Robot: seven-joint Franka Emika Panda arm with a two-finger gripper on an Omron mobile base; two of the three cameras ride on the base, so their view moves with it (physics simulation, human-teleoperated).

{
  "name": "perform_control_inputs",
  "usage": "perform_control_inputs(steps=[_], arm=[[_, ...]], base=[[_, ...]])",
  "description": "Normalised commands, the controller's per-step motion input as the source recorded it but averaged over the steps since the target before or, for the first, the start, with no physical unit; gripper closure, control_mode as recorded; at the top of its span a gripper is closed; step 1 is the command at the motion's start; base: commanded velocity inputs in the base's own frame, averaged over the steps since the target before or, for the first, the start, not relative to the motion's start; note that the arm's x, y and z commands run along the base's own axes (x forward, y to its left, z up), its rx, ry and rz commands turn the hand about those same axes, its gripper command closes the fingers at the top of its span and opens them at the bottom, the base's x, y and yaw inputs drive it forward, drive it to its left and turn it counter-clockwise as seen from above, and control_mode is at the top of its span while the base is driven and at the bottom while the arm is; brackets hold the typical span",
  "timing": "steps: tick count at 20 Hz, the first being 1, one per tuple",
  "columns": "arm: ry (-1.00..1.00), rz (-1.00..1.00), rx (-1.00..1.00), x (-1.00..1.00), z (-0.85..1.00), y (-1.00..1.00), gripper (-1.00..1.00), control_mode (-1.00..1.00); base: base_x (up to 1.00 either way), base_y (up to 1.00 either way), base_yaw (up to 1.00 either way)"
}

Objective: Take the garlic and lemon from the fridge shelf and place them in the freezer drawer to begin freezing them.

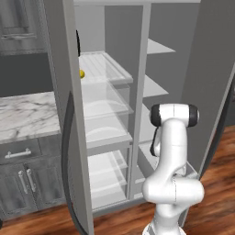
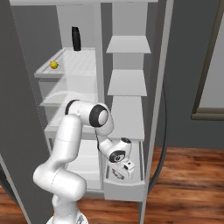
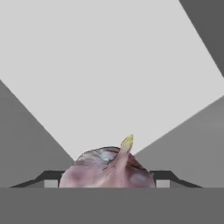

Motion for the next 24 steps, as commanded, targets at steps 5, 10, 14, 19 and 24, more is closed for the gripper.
perform_control_inputs(steps=[5, 10, 14, 19, 24], arm=[[0.0, -0.01, 0.0, -0.43, -0.43, 0.12, -1.0, -1.0], [-0.02, 0.0, 0.0, -0.66, -0.09, 0.13, -1.0, -1.0], [-0.05, -0.01, 0.0, -0.41, 0.05, 0.12, -1.0, -1.0], [-0.06, -0.03, 0.0, -0.02, 0.41, 0.01, -1.0, -1.0], [-0.18, -0.03, -0.04, -0.06, 0.93, 0.01, -1.0, -1.0]], base=[[0.0, 0.0, 0.0], [0.0, 0.0, 0.0], [0.0, 0.0, 0.0], [0.0, 0.0, 0.0], [0.0, 0.0, 0.0]])
